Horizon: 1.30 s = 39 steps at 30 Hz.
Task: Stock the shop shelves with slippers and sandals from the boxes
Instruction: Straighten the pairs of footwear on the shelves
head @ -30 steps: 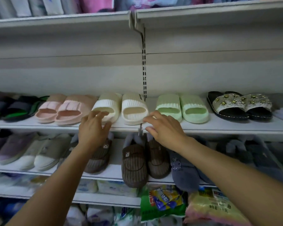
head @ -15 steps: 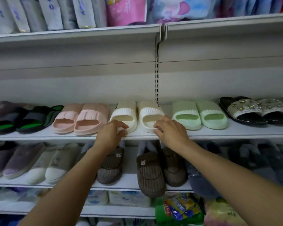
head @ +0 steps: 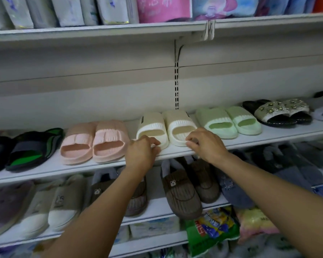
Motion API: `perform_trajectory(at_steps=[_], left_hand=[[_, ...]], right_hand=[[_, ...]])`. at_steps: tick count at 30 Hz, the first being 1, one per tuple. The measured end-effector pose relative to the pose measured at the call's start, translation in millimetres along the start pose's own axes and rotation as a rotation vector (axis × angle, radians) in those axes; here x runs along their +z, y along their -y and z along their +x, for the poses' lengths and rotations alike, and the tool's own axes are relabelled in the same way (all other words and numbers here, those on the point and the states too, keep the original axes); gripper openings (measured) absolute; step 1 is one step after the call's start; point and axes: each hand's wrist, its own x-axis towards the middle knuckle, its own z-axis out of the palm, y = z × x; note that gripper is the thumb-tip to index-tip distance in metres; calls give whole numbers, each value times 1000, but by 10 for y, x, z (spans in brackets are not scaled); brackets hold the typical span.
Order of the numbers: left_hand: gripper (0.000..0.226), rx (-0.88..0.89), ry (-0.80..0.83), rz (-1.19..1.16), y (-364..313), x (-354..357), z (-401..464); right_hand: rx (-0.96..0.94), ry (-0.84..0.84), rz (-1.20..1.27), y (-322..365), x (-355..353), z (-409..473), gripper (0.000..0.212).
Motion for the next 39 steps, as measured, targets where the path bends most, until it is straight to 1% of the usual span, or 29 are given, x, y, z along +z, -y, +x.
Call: perform_trajectory(at_steps=[5, 10, 14, 17, 20, 22, 24, 27, 30, 34, 36, 37, 39], left_hand=[[21, -5, 2, -6, 5, 35, 24], [22, -15, -5, 3, 1, 75, 30], [22, -33, 30, -31, -3, 64, 26], [26, -17, 73, -48, 22, 30, 4], [40, 10, 101, -90, 76, -43, -108], [45, 52, 79, -103, 117, -120, -249], [42, 98, 25, -118, 177, -228, -403], [34, 118, -117, -48, 364, -409, -563], [29, 20, -220, 89, 664, -582, -652], [32, -168, -304, 178, 1134, -758, -727], [30, -252, -254, 150, 1351, -857, -715], [31, -263, -213, 136, 1450, -899, -700], [33, -197, -138, 112, 1628, -972, -675]], right_hand=[[15, 39, 7, 43, -66, 34, 13], [-9, 54, 17, 9, -88, 34, 12], [-47, 56, 0, -31, -109, 26, 17], [-55, 53, -95, -14, -110, 22, 21], [-97, -14, -270, 65, -74, 6, 26], [-149, -96, -284, 149, -43, -19, 28], [-202, -141, -237, 267, -14, -48, 28], [-291, -115, -113, 517, 43, -72, 26], [-355, -46, -22, 852, 124, -81, 28], [-403, 8, -10, 1365, 305, -102, 32], [-403, 42, -20, 1620, 396, -116, 35], [-401, 59, -32, 1734, 442, -113, 36], [-380, 73, -63, 1929, 528, -101, 37]])
